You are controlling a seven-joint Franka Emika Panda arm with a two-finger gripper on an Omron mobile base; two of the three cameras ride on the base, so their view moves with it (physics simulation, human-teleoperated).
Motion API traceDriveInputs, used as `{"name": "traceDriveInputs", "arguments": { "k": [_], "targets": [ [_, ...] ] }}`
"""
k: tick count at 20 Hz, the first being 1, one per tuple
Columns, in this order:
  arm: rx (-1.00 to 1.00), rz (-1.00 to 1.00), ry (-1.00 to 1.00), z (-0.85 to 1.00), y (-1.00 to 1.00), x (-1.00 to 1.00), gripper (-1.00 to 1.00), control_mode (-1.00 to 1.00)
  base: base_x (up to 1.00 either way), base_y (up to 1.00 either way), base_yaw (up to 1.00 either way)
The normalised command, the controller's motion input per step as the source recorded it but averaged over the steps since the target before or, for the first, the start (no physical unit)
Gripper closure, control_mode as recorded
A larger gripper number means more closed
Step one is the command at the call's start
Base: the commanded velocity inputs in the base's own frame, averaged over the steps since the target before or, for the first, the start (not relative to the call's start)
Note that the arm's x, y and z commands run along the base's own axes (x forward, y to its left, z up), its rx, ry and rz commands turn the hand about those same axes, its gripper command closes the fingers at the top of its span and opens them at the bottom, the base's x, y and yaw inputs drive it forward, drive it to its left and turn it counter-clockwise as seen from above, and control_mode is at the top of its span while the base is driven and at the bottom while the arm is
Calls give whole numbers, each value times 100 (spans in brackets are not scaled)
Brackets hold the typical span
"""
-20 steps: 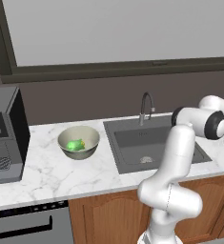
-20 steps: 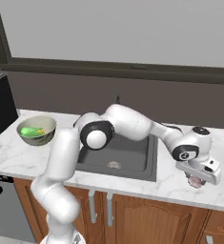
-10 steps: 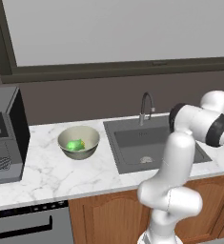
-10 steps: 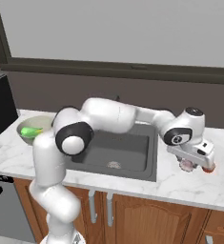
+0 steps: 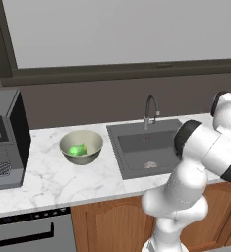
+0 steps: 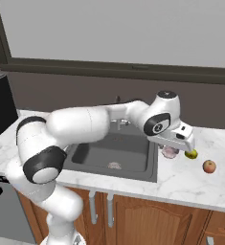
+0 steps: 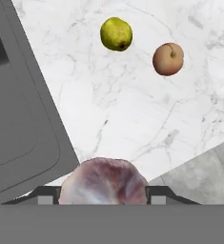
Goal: There is a mixed pile of frozen fruits and vegetables on the counter. Locate all the frozen vegetables and place the items in a bowl on the counter. Take all the frozen fruits and defrost them in a running sink.
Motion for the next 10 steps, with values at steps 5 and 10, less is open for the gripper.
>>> {"name": "traceDriveInputs", "arguments": {
  "k": [5, 10],
  "targets": [
    [-2, 7, 0, 16, 73, 0, 100, -100, 0, 0, 0],
    [0, 5, -3, 16, 78, 0, 100, -100, 0, 0, 0]
  ]
}}
